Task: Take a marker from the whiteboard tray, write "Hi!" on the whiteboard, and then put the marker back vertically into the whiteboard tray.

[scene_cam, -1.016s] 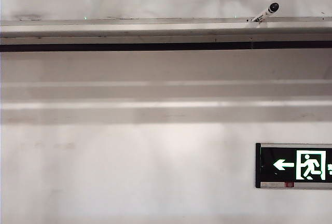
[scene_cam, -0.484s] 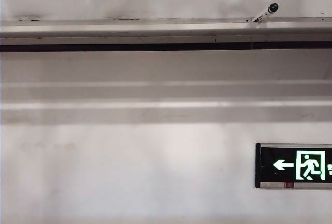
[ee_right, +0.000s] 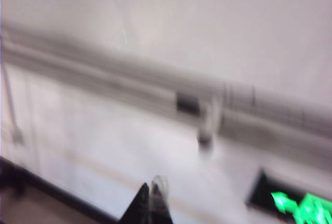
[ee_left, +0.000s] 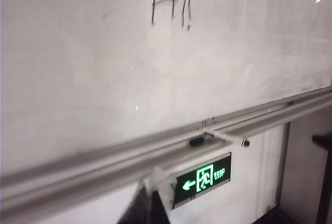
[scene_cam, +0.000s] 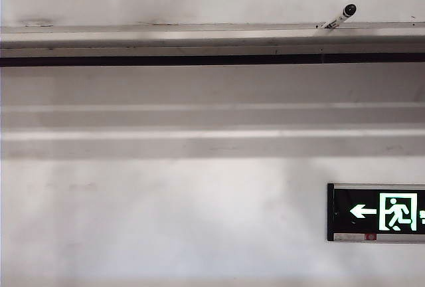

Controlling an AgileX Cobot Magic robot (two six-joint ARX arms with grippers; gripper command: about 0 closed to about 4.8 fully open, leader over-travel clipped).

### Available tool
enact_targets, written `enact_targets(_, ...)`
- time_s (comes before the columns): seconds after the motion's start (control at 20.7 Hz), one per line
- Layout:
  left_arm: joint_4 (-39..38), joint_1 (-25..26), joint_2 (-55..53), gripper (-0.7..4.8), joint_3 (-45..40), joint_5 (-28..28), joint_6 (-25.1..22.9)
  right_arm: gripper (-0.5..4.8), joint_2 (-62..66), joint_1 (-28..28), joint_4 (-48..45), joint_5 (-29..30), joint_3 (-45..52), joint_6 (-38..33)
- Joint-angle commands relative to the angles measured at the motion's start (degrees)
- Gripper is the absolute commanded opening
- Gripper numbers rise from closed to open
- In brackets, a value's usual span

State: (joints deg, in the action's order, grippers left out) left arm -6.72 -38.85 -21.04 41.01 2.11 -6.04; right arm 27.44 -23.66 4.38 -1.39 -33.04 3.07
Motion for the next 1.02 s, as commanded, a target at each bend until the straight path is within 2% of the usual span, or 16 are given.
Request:
enact_targets(0.05, 0.0, 0.0, 5.2, -0.06, -7.4, 1.8, 3.7, -0.03, -4.5, 0.0, -1.4, -8.9, 5.9, 0.0)
enact_targets(0.15, -0.7, 0.0, 7.9, -0.06, -12.0, 2.2, 3.5, 0.35, -6.7, 0.0, 0.5, -12.5, 8.6, 0.0)
enact_targets(0.44, 2.1, 0.0, 9.9, -0.06, -23.4, 3.1, 3.3, 0.36, -8.3, 0.0, 13.4, -11.6, 9.3, -0.3)
enact_targets(0.53, 6.9, 0.0, 9.9, -0.06, -26.6, 3.1, 3.3, 0.36, -8.3, -0.1, 16.0, -11.7, 9.4, -0.3)
enact_targets(0.63, 11.0, 0.0, 9.9, -0.06, -28.9, 3.1, 4.3, 0.36, -8.3, -0.1, 17.4, -11.6, 9.4, -0.3)
enact_targets(0.82, 14.6, 0.0, 9.9, -0.06, -30.8, 3.2, 9.1, 0.36, -8.3, -0.1, 17.5, -11.6, 9.3, -0.3)
enact_targets(1.02, 14.6, 2.9, 12.0, -0.06, -31.1, 3.2, 7.3, 0.36, -8.3, -0.1, 17.5, -11.6, 9.3, -0.3)
